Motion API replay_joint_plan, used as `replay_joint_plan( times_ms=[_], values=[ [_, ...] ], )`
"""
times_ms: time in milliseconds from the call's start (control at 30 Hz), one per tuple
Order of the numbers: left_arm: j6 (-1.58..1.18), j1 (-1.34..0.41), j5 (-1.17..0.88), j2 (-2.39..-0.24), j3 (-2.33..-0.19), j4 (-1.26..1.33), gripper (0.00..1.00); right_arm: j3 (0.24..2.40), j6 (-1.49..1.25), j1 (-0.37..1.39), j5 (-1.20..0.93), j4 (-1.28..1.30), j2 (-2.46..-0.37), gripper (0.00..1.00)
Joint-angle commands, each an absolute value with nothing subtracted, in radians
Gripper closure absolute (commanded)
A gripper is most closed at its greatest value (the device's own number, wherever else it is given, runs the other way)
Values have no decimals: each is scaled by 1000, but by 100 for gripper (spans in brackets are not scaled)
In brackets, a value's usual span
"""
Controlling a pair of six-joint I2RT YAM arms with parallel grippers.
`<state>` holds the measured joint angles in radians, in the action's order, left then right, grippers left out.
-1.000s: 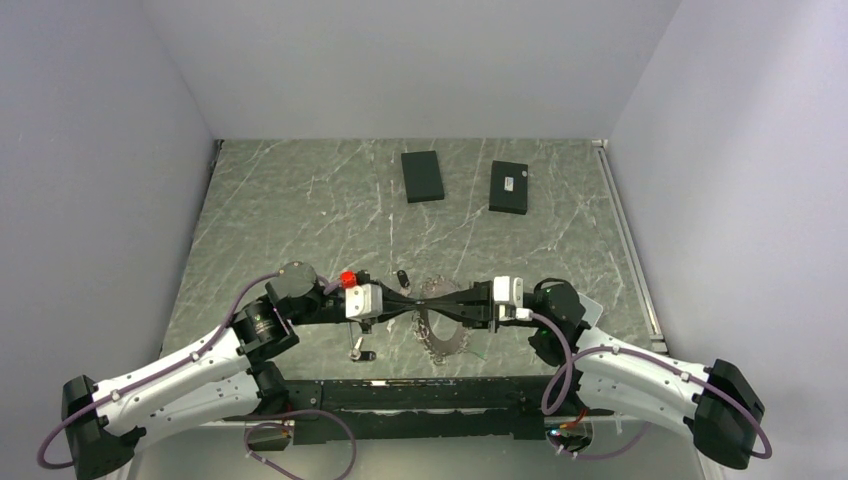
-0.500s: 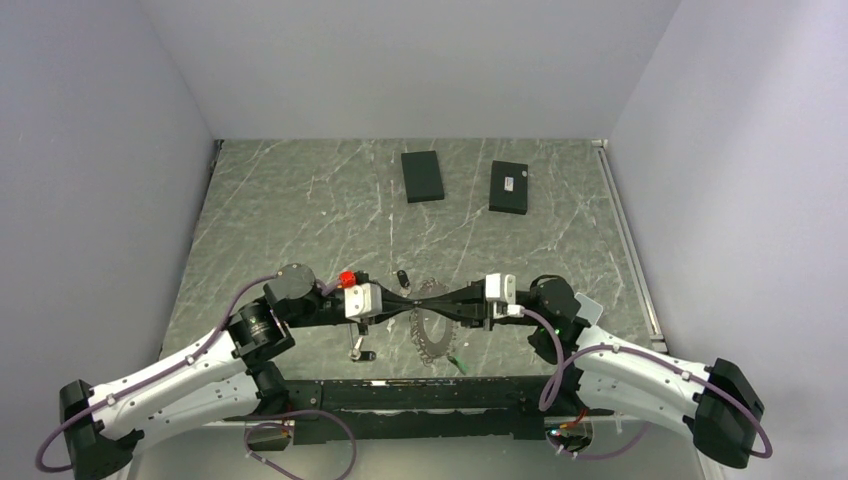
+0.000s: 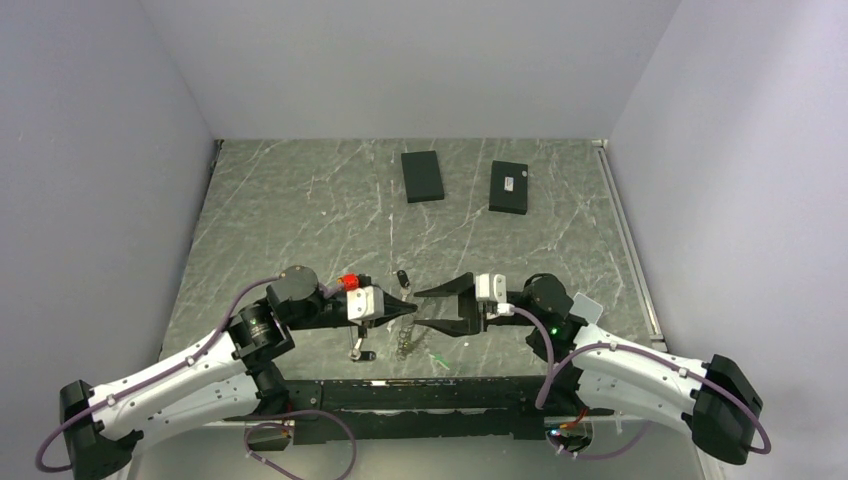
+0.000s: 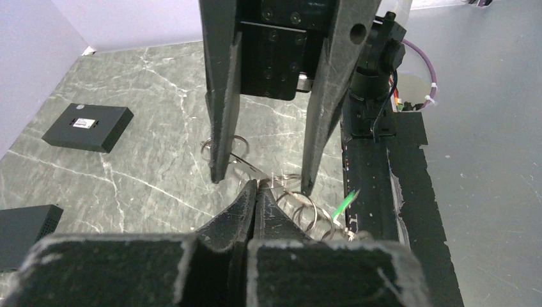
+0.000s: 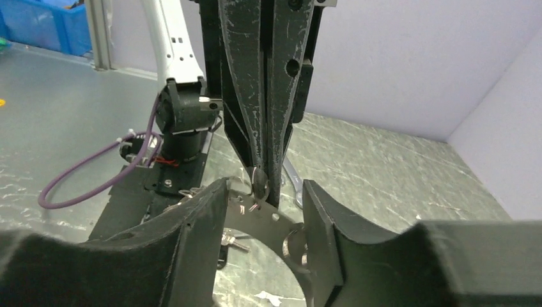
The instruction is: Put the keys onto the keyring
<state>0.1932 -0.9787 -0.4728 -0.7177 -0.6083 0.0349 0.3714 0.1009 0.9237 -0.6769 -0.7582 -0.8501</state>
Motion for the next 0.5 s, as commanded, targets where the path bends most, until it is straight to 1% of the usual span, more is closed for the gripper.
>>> replay_joint_plan(
  times_ms=[0,300,367,400,467],
  values=[
    [204,-987,-448,-702,-657,91,100,388,110,930,-649,-719,-840,48],
    [192,-986,-362,-705,-642,69,100,389,116,930,-626,-696,-842,49],
    [183,-985,-326,-703,-645,54,100,383,122,931,-554,-691,-834,50],
    [172,-986,-295,-703,-644,51,100,376,108,931,-479,-698,-834,49],
    [164,-986,-244,-703,-642,38,89,355,10,931,-287,-734,-833,49]
  ],
)
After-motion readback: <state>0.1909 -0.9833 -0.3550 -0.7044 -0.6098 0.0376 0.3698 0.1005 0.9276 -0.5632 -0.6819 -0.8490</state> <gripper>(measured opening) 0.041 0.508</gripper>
